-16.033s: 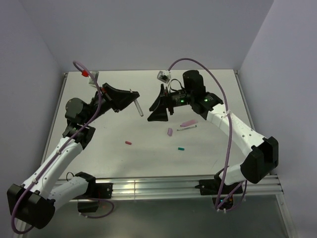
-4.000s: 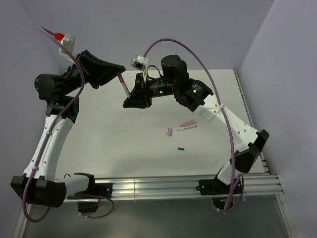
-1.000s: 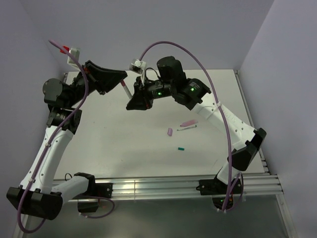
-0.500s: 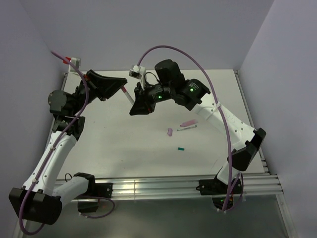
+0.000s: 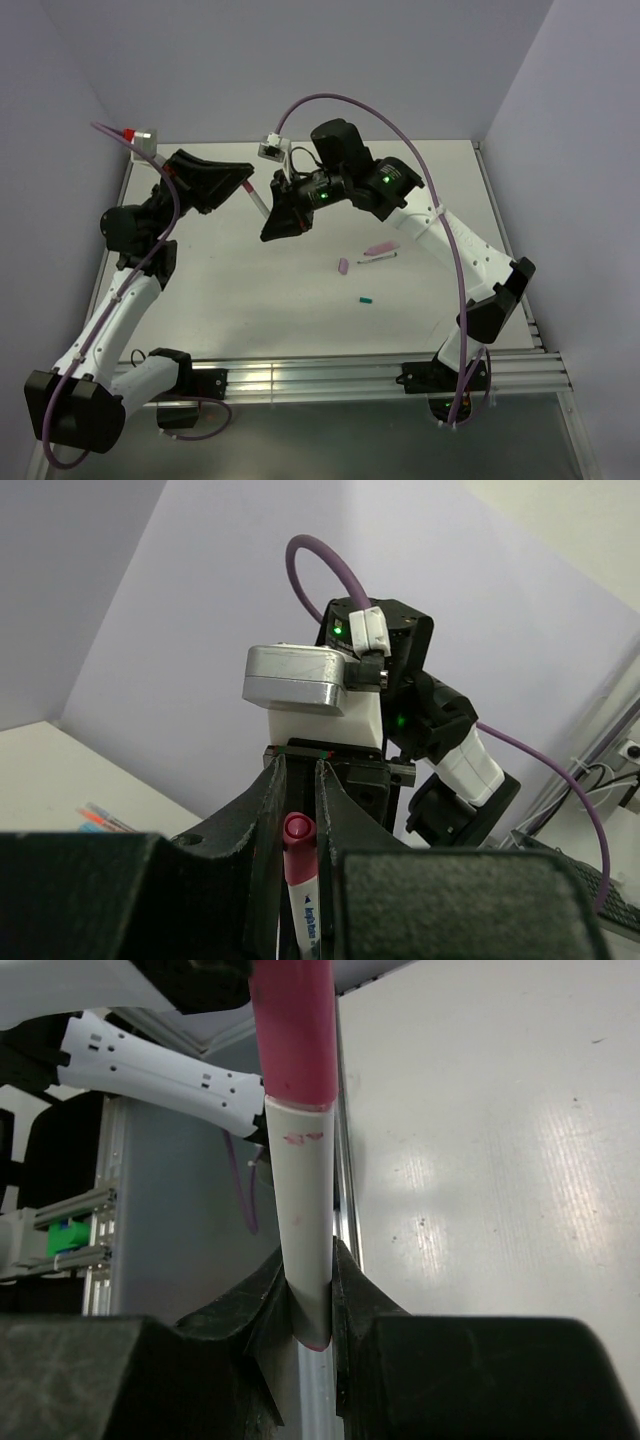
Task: Insert the pens into the pen caps
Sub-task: Press the pen cap onto the pen.
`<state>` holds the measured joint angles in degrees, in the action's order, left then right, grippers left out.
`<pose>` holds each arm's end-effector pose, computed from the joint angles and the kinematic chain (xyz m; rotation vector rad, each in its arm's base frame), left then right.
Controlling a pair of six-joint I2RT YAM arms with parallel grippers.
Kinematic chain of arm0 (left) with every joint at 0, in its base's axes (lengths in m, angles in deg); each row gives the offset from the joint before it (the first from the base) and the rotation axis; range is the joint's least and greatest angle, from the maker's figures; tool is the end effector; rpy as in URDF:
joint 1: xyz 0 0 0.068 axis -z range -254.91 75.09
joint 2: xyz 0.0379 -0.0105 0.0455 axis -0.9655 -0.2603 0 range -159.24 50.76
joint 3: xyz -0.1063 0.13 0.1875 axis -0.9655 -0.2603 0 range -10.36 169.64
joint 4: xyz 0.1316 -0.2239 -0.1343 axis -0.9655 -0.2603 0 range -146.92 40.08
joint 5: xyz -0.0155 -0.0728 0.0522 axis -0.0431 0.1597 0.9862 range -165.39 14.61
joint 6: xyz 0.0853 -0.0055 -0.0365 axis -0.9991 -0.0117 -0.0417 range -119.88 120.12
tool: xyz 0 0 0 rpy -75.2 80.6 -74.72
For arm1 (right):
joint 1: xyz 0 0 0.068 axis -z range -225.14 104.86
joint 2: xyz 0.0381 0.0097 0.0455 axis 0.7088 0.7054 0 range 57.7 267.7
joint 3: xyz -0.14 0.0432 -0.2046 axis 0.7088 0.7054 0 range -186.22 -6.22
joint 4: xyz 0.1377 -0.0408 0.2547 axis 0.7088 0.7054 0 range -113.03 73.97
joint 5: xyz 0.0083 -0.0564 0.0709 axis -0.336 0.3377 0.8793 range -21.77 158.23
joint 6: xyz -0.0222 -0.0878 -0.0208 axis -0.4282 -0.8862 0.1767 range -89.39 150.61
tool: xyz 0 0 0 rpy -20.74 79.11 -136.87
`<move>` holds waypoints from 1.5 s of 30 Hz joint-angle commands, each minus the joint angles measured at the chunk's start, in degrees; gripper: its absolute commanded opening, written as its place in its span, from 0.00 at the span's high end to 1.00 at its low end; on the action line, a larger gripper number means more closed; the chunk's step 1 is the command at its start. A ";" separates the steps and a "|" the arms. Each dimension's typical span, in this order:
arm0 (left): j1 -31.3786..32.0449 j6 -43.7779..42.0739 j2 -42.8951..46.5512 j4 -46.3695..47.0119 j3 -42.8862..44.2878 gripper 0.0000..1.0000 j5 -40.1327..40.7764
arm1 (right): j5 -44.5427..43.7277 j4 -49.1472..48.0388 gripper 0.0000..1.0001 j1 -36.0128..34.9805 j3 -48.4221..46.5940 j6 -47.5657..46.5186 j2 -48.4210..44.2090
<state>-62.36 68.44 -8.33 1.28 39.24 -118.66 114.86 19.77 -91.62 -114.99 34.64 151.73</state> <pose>0.2610 -0.1169 0.4244 0.2833 1.1691 -1.5753 0.2358 0.3366 0.4218 -1.2718 1.7681 1.3619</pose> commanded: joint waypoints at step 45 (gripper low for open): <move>6.95 -7.31 2.58 -27.74 -3.90 1.00 -7.89 | -13.15 -14.95 1.00 -0.80 -11.11 -8.78 0.79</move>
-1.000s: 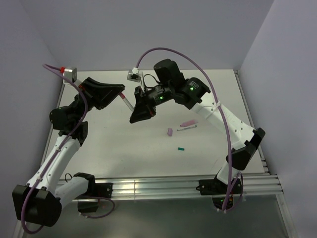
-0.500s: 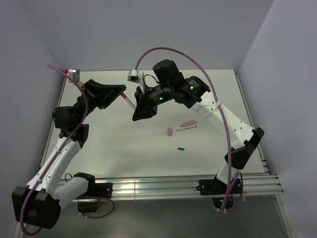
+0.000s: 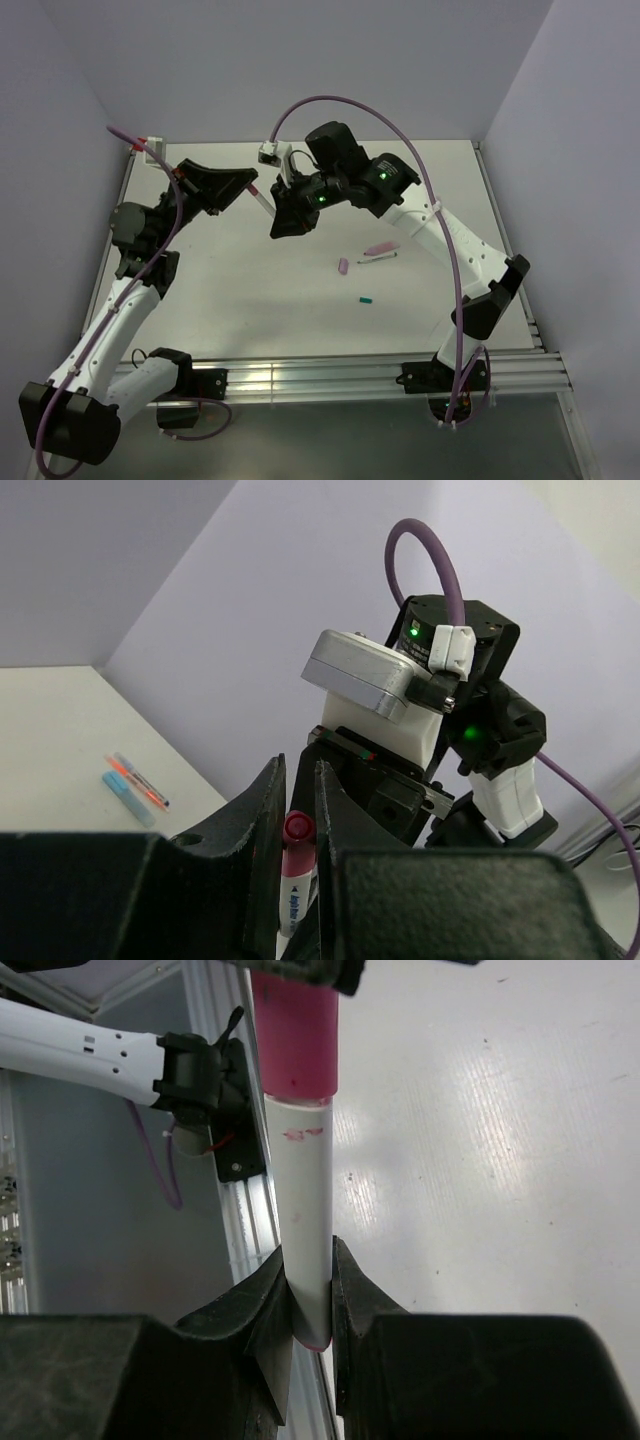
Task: Insert the pens into the pen caps
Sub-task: Press the pen cap onto the pen.
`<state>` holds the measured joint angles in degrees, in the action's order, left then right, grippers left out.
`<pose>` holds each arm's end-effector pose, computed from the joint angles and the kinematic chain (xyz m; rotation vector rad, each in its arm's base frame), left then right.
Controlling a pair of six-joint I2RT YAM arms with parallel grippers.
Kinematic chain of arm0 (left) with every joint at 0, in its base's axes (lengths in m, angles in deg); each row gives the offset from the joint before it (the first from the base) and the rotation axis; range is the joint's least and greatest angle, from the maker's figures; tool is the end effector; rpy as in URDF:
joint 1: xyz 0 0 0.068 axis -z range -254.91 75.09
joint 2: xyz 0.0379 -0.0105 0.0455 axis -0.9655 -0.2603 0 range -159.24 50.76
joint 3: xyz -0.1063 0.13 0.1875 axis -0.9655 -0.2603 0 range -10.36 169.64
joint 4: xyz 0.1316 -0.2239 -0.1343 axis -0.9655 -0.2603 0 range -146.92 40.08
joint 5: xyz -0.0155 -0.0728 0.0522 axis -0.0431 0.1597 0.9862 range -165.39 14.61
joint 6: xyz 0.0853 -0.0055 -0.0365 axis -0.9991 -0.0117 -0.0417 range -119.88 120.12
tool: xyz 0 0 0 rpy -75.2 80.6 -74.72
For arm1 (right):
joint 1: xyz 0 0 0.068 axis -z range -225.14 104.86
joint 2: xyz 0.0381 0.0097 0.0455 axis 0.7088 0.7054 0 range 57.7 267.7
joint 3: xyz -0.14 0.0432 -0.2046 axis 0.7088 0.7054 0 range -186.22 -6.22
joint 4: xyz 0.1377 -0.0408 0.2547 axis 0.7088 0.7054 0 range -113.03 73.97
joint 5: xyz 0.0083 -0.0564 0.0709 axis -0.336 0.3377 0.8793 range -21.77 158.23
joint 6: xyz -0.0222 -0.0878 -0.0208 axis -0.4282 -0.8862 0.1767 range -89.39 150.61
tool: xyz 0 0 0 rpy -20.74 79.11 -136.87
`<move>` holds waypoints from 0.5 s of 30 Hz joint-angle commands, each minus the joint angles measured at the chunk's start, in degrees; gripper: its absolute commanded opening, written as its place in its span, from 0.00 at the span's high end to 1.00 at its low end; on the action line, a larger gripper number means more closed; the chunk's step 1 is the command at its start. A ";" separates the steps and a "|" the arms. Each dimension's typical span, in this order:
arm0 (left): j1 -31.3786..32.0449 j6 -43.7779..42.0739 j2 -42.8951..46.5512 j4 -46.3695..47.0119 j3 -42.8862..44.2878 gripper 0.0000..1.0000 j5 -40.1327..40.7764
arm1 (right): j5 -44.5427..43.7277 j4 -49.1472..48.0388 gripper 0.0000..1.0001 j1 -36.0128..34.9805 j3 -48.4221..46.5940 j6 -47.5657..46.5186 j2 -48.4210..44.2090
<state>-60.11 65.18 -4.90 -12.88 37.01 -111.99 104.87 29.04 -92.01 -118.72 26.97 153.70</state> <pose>0.2682 -0.1225 0.4006 0.0940 1.3228 -1.5486 0.2435 0.3330 0.4086 -1.3009 1.8635 1.1141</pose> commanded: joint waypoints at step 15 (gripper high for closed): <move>6.90 7.28 -1.82 19.38 -12.83 1.00 -24.13 | 5.71 -24.30 1.00 -0.41 -8.78 0.56 -0.64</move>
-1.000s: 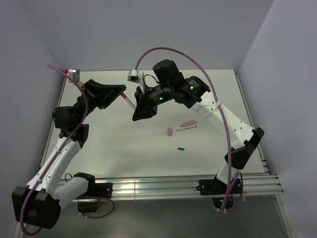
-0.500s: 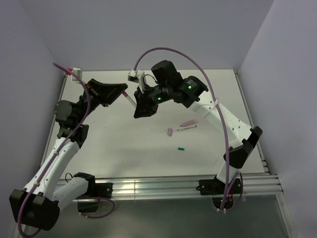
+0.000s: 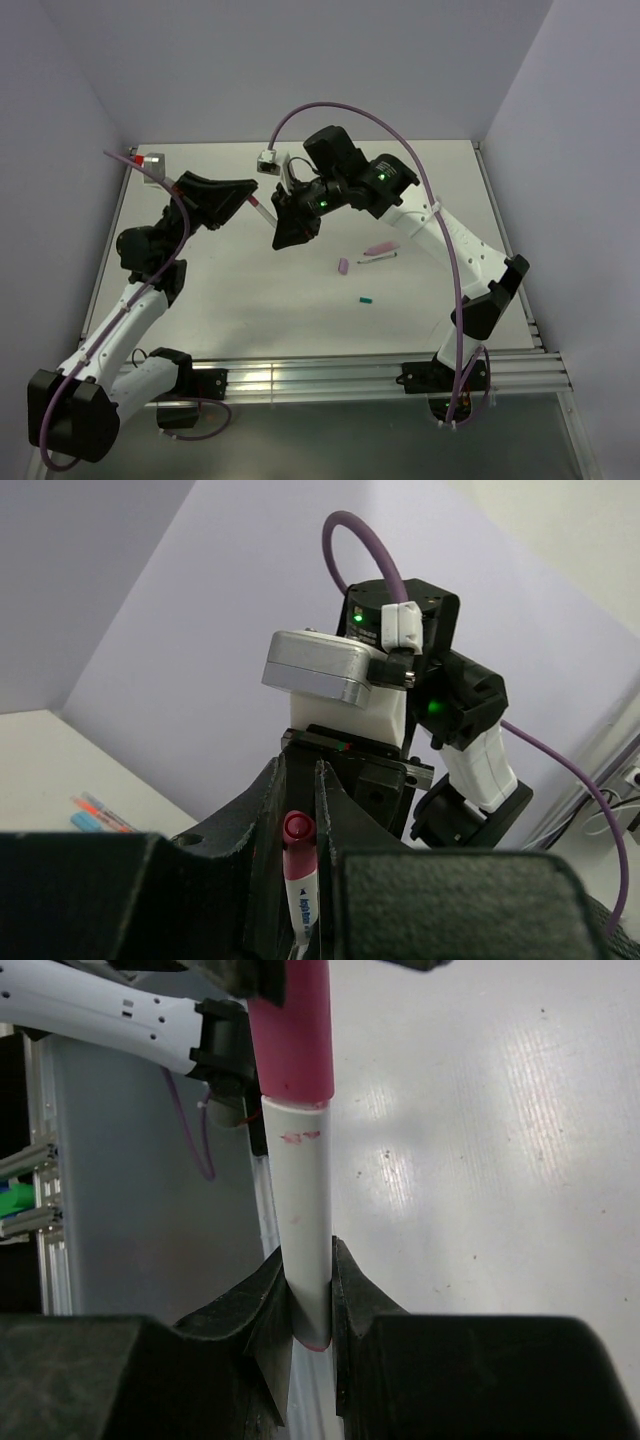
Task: Insert the pens into the pen caps
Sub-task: Press the pen cap onto the pen.
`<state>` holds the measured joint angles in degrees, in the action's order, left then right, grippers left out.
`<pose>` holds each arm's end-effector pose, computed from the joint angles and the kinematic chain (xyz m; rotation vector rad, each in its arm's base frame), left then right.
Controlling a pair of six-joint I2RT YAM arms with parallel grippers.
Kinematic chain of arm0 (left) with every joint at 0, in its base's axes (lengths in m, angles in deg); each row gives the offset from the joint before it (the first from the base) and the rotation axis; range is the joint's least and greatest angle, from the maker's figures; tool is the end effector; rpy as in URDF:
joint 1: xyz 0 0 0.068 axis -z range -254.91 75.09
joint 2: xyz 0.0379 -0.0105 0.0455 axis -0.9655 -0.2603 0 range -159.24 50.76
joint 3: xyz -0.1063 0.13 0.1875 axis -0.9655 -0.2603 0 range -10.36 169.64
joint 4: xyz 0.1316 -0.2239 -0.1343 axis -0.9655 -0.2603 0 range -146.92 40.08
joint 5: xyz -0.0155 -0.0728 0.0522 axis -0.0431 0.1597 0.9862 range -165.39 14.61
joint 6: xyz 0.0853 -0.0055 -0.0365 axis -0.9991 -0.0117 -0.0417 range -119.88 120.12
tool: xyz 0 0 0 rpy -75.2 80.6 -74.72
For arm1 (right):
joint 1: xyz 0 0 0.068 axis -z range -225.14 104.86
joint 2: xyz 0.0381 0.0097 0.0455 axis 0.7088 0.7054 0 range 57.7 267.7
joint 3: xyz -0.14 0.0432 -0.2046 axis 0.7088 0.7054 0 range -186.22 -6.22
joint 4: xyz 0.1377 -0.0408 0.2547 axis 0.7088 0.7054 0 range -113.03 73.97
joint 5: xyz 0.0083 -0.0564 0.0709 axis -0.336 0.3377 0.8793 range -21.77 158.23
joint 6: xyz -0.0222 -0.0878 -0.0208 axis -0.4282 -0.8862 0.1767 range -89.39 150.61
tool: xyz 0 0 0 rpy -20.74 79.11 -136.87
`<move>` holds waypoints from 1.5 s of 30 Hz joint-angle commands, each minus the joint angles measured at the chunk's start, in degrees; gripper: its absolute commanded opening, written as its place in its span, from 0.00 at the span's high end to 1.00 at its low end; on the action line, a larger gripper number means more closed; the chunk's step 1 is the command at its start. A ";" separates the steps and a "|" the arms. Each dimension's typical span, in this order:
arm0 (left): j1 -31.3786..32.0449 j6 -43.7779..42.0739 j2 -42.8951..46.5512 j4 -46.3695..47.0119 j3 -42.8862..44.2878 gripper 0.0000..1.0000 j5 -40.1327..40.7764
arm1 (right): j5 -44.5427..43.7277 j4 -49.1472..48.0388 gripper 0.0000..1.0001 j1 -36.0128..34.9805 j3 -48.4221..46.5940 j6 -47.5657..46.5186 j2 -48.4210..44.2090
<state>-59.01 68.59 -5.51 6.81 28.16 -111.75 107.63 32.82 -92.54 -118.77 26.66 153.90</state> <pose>0.2540 -0.1240 0.3762 0.1691 1.1660 -1.6018 0.2336 0.3325 0.4017 -1.3503 1.9099 1.1699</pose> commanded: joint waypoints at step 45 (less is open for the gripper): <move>9.24 -0.62 0.99 -13.59 -2.92 1.00 -22.35 | -0.11 -26.68 1.00 2.48 -8.90 -2.74 -1.11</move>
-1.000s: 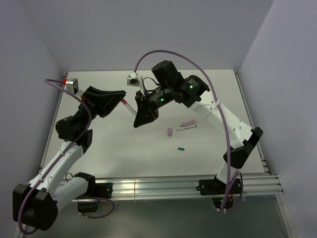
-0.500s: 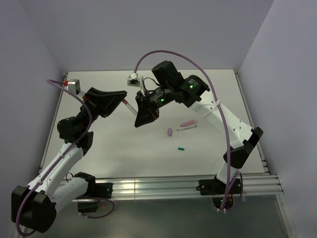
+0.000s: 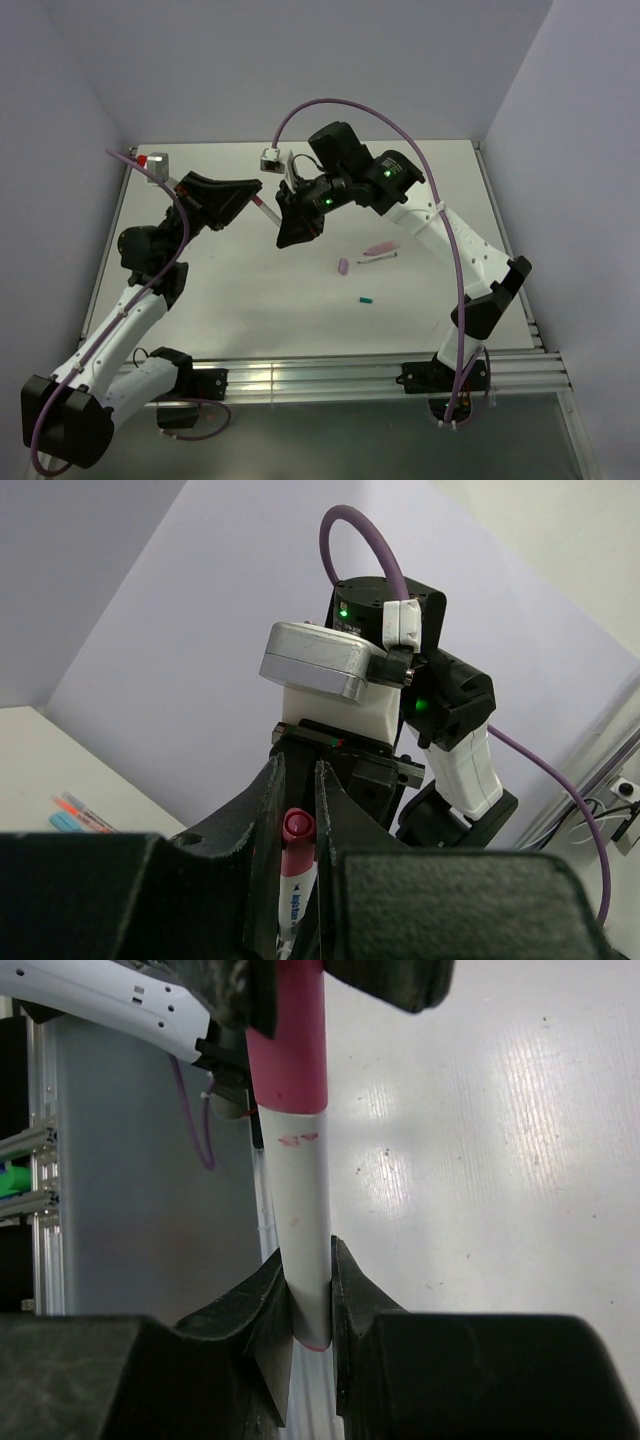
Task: Insert the pens into the pen caps
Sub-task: Press the pen cap onto the pen.
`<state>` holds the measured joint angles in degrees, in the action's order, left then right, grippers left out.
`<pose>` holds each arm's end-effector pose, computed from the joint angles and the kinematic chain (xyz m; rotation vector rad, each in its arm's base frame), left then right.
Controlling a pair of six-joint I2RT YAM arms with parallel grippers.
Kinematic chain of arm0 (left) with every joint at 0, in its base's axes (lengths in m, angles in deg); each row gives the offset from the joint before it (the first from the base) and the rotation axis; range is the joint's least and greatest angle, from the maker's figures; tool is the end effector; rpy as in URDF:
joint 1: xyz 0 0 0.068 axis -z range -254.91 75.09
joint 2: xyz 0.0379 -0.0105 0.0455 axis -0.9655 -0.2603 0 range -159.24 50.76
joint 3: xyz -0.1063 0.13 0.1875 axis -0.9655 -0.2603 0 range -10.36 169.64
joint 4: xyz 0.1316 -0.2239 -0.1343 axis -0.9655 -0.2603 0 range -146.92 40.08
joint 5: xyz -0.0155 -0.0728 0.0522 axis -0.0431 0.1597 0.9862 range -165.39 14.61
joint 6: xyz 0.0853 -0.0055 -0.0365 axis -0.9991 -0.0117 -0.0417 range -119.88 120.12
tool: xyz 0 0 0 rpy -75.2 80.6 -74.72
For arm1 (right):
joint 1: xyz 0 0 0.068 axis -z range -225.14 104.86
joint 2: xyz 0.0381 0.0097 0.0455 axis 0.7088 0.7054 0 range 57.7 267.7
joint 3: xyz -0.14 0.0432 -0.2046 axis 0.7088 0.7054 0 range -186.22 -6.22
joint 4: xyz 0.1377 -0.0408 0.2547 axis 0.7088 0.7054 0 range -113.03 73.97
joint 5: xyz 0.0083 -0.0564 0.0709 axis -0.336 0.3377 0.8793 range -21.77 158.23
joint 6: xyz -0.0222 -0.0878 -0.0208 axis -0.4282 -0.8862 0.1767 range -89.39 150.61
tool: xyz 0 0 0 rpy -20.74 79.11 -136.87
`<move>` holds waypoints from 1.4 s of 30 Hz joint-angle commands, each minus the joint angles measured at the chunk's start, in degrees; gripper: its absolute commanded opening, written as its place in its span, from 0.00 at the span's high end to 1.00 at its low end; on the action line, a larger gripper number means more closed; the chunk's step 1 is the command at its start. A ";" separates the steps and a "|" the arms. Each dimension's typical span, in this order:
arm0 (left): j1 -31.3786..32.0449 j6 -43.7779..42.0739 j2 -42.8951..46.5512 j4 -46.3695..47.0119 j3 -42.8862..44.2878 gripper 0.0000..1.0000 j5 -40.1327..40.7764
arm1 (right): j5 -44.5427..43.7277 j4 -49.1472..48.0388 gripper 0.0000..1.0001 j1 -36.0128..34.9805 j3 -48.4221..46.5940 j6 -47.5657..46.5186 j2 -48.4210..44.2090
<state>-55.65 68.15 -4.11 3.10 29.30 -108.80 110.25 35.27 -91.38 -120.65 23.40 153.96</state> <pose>0.2473 -0.1353 0.3847 0.1458 1.1679 -1.6319 0.2333 0.3246 0.4100 -1.3953 1.8617 1.1849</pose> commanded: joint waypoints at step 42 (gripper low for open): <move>2.18 4.21 -5.07 -6.70 -2.13 1.00 -22.23 | -1.51 -33.96 0.79 4.14 -2.38 9.93 -2.40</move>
<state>-56.45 68.94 -7.70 3.45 29.65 -106.57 110.14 32.95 -90.28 -120.49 31.27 155.76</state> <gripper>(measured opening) 0.185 0.228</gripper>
